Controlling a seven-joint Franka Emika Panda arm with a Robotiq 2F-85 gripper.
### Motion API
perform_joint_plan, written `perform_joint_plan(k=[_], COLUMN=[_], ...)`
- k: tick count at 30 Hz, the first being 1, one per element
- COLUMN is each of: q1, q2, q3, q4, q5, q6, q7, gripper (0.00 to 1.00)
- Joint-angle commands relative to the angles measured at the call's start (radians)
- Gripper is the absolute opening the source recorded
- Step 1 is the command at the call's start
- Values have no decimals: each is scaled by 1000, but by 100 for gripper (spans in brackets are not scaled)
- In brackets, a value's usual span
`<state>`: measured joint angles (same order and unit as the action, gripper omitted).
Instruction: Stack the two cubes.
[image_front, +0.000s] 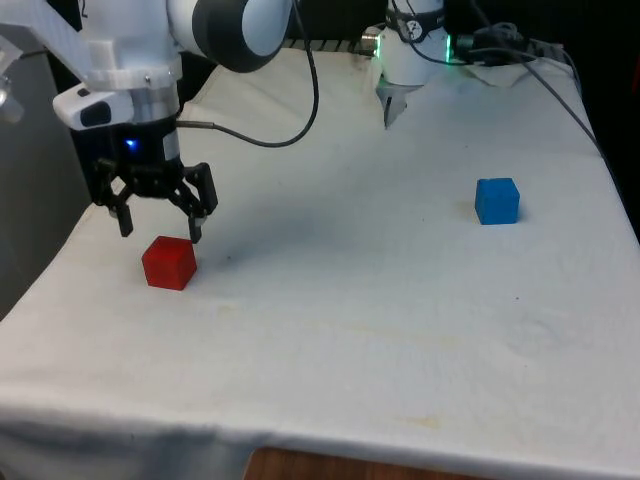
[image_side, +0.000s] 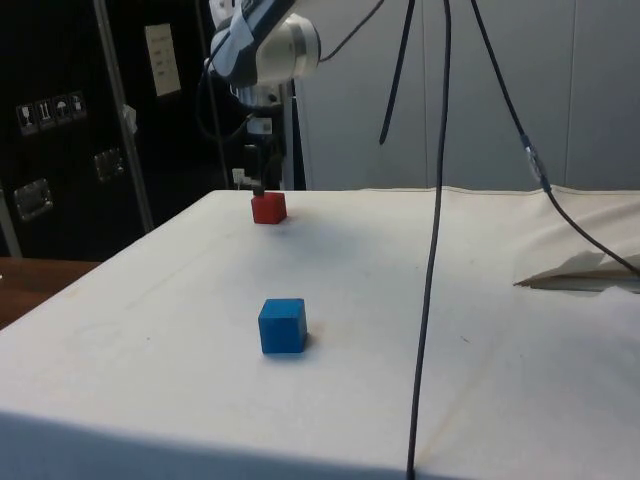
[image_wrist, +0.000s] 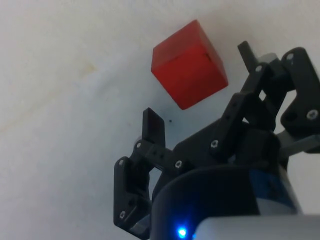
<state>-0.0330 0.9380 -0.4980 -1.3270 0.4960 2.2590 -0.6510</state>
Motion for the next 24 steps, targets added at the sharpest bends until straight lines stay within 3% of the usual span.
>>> perform_joint_plan(k=[1,8,9,10,17,18,19,20,22,24], q1=[-9,-13,-6,-14,-23,-14,-25,-28,-30,-32], q2=[16,52,43,56,92,83,97,106,114,121], q3=[5,1,-3,1,-5,-11,-5,-6,-7,-8], q4=[19,46,33,50,79,65,84,94,103,110], q5=[4,14,12,15,31,29,33,35,37,40], q6=[-5,-6,0,-6,-7,0,-7,-8,-9,-10], q7=[-1,-2,0,-2,-7,-4,-8,-8,-8,-8], gripper=[100,100,100,100,100,100,100,100,91,69])
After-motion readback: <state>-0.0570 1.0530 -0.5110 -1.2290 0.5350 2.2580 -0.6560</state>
